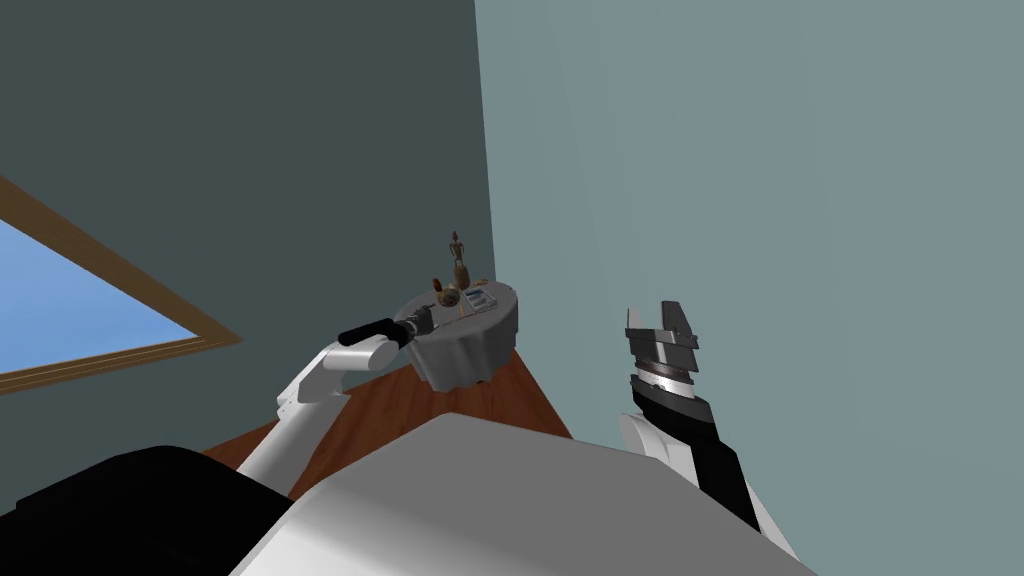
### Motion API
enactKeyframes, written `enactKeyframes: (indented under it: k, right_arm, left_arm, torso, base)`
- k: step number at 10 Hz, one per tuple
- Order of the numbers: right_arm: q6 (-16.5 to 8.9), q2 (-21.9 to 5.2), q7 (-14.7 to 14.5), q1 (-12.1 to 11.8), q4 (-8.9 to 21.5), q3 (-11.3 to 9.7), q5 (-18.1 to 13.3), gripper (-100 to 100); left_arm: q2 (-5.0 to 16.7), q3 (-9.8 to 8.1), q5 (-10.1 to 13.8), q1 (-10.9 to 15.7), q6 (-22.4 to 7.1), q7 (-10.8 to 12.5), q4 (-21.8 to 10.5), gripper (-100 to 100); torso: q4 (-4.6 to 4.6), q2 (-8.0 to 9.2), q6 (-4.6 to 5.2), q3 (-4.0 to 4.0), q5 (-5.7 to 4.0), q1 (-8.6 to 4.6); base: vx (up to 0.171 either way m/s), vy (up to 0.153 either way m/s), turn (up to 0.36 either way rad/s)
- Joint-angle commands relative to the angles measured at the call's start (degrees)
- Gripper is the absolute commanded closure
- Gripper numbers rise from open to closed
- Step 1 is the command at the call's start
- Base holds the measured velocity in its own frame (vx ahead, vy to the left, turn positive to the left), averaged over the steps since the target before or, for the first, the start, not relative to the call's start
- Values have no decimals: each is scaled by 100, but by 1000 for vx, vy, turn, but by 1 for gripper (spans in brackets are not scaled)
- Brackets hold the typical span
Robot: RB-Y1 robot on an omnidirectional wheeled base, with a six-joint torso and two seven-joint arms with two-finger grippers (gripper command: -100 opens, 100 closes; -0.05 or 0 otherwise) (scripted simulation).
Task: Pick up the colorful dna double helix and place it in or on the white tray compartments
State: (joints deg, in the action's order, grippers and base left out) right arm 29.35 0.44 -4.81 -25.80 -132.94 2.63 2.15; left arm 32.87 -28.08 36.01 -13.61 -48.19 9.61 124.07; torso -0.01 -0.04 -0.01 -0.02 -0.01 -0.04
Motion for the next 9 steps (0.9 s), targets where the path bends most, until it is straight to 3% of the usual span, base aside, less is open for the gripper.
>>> enactKeyframes:
  k: [1, 2, 3, 5, 6, 8, 9]
  right_arm:
    - [0, 0, 0, 0, 0, 0, 0, 0]
    - [0, 0, 0, 0, 0, 0, 0, 0]
    - [0, 0, 0, 0, 0, 0, 0, 0]
    - [0, 0, 0, 0, 0, 0, 0, 0]
    - [0, 0, 0, 0, 0, 0, 0, 0]
    - [0, 0, 0, 0, 0, 0, 0, 0]
    - [0, 0, 0, 0, 0, 0, 0, 0]
  left_arm:
    - [186, -163, 183, 61, -286, 91, -163, -100]
    - [186, -163, 183, 61, -427, 91, -163, -100]
    - [354, -307, 338, 124, -602, 189, -316, -100]
    - [354, -307, 338, 124, -885, 189, -316, -100]
    - [519, -442, 488, 182, -1069, 287, -475, -100]
    - [519, -442, 488, 182, -1292, 287, -475, -100]
    - [681, -568, 632, 236, -1512, 384, -640, -100]
  torso:
    - [0, 0, 0, 0, 0, 0]
    - [0, -3, 3, -2, -1, -2]
    - [-1, -3, 0, -2, -1, -2]
    - [-2, -6, 0, -3, 0, -2]
    - [0, -1, -1, -1, 0, 1]
    - [-1, -5, 0, -3, 0, -1]
    - [-1, -2, -1, -1, 0, 1]
  base:
    - [18, -20, -91]
    - [18, -17, -53]
    - [27, -23, -95]
    - [15, -11, -20]
    - [22, -16, -113]
    - [18, -9, -23]
    - [23, -16, -114]
